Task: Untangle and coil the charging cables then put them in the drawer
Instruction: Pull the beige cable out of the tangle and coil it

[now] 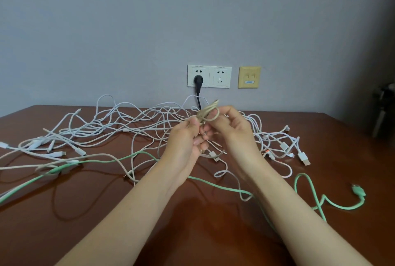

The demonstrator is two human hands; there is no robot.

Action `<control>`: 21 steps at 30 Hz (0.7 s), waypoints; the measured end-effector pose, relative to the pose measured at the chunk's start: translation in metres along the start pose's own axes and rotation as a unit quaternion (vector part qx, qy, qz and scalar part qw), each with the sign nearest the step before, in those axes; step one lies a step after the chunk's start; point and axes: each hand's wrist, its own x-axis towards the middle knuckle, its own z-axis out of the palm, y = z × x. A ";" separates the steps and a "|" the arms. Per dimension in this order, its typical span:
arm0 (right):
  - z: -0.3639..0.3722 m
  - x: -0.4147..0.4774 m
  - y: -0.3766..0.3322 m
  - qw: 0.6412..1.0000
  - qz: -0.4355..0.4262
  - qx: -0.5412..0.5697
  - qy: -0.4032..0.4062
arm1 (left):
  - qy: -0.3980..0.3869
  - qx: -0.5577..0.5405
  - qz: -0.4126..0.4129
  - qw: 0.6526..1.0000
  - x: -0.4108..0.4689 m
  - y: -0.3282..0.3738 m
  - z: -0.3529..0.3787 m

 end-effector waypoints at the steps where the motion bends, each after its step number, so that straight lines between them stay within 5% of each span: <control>1: 0.000 0.000 0.000 1.000 -0.012 -0.021 0.004 | 0.007 0.013 -0.010 1.000 0.000 0.000 0.000; 5: -0.004 0.001 0.002 0.994 -0.038 -0.101 0.034 | 0.045 0.218 0.007 0.975 0.002 -0.004 -0.002; 10: -0.001 0.000 0.008 0.985 -0.038 -0.164 0.046 | 0.073 0.452 0.188 0.869 -0.006 -0.006 -0.005; 16: -0.001 0.001 0.011 0.990 -0.027 -0.138 -0.004 | 0.071 0.510 0.223 0.828 -0.010 -0.008 -0.008; 21: -0.001 0.001 0.012 0.992 0.000 -0.084 -0.093 | 0.065 0.442 0.221 0.867 -0.009 -0.004 -0.012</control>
